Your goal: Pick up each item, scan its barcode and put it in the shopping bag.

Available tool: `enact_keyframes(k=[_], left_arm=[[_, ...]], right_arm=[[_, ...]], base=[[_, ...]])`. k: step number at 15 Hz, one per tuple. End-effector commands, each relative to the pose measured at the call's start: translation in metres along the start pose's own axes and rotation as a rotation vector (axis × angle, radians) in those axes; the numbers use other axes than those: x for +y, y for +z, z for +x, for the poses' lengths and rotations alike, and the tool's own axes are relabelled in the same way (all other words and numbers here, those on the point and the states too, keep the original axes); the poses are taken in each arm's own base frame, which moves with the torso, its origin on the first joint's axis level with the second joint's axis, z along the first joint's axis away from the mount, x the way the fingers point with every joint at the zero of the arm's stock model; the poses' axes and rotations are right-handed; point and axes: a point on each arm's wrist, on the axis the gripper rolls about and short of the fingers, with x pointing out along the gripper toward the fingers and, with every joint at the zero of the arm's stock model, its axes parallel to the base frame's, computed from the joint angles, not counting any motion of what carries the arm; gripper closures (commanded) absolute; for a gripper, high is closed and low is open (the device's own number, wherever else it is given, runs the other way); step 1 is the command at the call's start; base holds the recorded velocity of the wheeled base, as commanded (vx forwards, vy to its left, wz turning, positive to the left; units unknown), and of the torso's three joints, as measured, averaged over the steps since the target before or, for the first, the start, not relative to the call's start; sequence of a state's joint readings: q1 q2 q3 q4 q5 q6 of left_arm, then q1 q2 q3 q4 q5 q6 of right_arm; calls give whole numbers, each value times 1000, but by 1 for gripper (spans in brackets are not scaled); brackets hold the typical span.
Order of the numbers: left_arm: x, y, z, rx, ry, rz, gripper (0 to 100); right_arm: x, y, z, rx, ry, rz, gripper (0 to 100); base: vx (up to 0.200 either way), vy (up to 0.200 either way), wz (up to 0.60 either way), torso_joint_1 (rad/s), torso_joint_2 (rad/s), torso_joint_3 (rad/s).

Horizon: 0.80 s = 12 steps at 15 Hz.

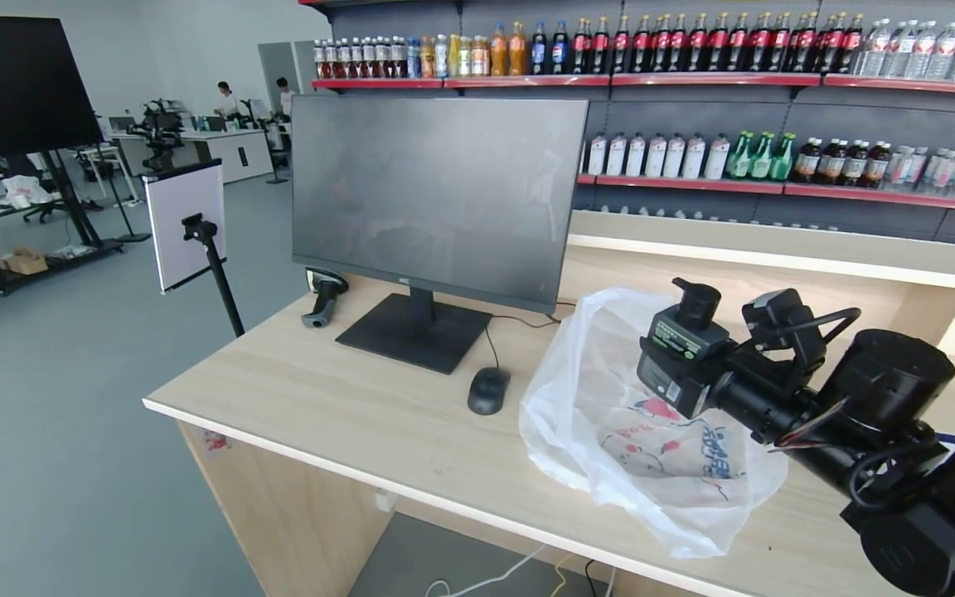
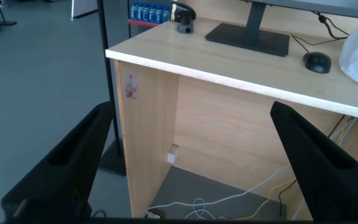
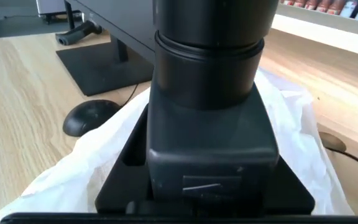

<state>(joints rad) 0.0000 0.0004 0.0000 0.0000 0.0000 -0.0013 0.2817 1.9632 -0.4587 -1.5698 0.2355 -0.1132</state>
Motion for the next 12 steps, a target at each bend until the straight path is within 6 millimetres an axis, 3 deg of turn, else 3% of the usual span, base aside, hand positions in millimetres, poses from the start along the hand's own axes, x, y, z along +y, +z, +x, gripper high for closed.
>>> enact_keyframes(k=[1,5,7,12], left_arm=[[0,0,0,0,0,0,0],[0,0,0,0,0,1,0],[0,0,0,0,0,1,0],[0,0,0,0,0,3,0]], right_arm=[[9,-17,12,40,35,12,100],[6,-45,30,93,34,51,100],[4,-51,41,83,31,59,100],[4,-59,43,101,31,63,100]], base=[[0,0,0,0,0,0],[0,0,0,0,0,0],[0,0,0,0,0,0],[0,0,0,0,0,0]])
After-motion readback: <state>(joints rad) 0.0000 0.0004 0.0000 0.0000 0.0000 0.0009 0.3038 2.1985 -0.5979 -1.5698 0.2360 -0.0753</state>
